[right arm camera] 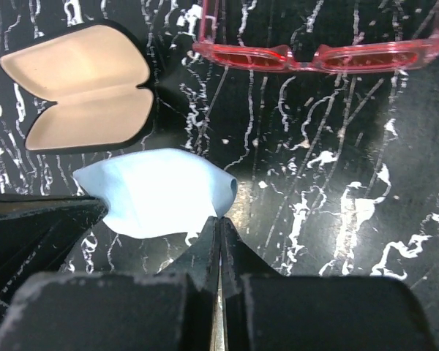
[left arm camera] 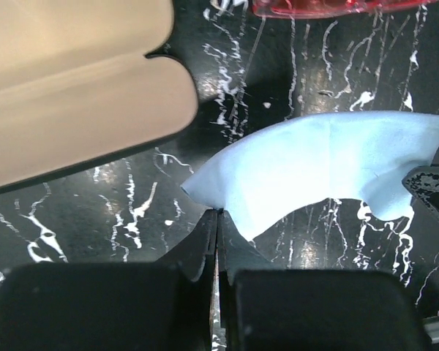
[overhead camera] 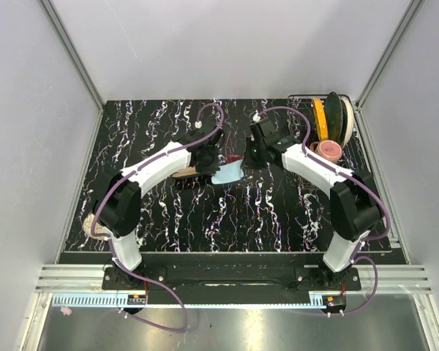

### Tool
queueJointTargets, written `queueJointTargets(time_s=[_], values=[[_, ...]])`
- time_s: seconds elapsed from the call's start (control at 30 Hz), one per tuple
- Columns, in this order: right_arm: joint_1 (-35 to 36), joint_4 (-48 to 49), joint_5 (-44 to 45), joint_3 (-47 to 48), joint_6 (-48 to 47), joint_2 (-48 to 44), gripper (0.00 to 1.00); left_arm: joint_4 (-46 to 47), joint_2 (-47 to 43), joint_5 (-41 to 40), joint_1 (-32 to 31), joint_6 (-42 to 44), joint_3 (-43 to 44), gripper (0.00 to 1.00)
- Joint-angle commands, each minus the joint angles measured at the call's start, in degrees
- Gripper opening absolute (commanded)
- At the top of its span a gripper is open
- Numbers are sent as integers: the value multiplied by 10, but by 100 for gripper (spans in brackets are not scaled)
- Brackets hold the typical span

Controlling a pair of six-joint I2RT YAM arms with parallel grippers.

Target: Organize the sunglasses

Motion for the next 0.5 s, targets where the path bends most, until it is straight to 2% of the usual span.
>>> queueJointTargets(time_s=[0.0,0.47], values=[[15,10,-30,55,12,20,0,-19,-45,2,25,32,30,0],[58,6,-47,215,30,151,0,-56,-88,-2,132,103,12,0]])
